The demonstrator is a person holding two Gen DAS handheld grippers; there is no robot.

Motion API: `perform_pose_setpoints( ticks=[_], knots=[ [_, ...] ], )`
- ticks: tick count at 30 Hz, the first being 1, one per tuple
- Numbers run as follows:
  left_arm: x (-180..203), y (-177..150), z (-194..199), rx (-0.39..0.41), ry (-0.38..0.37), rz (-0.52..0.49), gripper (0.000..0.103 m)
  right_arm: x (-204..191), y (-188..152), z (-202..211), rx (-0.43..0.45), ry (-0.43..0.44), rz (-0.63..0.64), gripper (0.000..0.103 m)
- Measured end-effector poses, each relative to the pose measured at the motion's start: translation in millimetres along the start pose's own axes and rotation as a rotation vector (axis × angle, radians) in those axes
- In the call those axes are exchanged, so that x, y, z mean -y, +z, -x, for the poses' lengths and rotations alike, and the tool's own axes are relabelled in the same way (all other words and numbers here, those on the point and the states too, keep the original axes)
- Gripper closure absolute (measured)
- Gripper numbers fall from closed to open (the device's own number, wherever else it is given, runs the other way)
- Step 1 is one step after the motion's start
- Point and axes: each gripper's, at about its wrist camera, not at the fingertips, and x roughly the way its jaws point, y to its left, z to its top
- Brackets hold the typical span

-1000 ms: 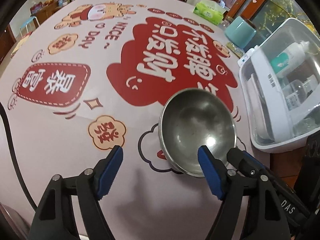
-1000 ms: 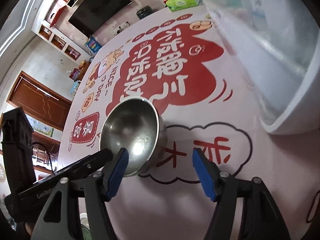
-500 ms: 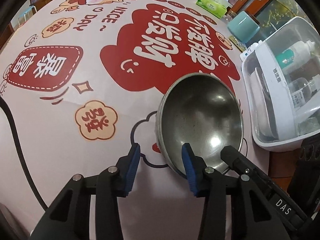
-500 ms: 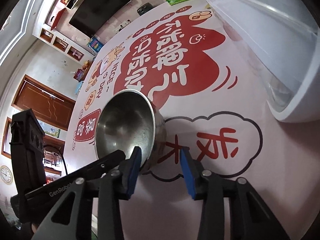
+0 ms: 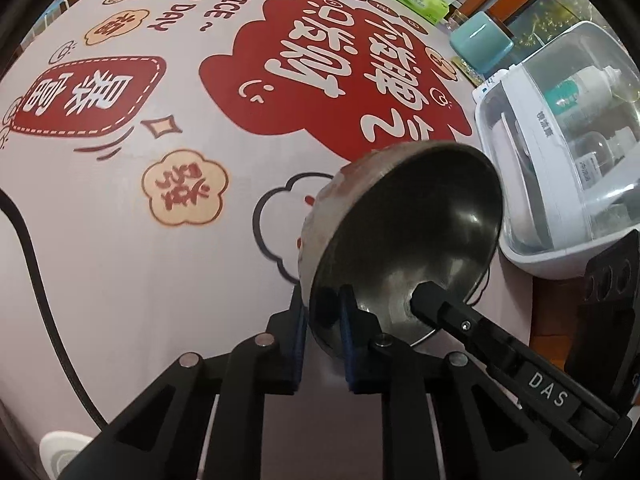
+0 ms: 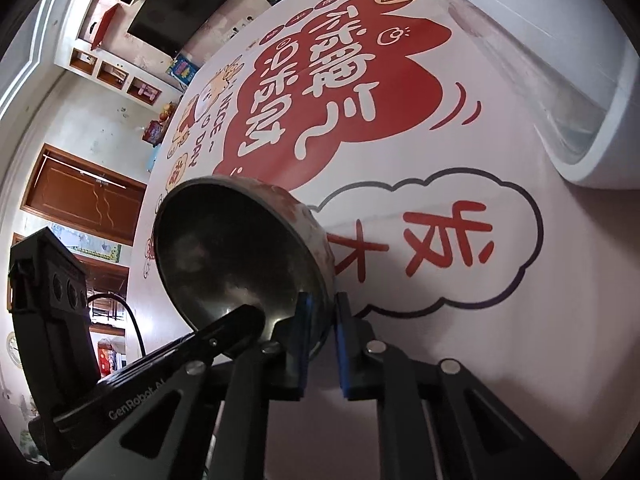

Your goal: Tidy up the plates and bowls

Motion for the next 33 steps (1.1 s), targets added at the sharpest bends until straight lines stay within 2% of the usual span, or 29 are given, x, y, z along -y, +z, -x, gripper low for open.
perform_pose_setpoints(
  ticks=[16,33],
  knots=[
    [-9,-36,51,0.030,-0.033,-0.029,0.089,-30,-32,31,0.022,-0.001,0.055,0.093],
    [-51,-121,135,0.118,-0.038,0.020,0.087,-92,-102,61,-0.013,0.041,0.224,0.093]
  ],
)
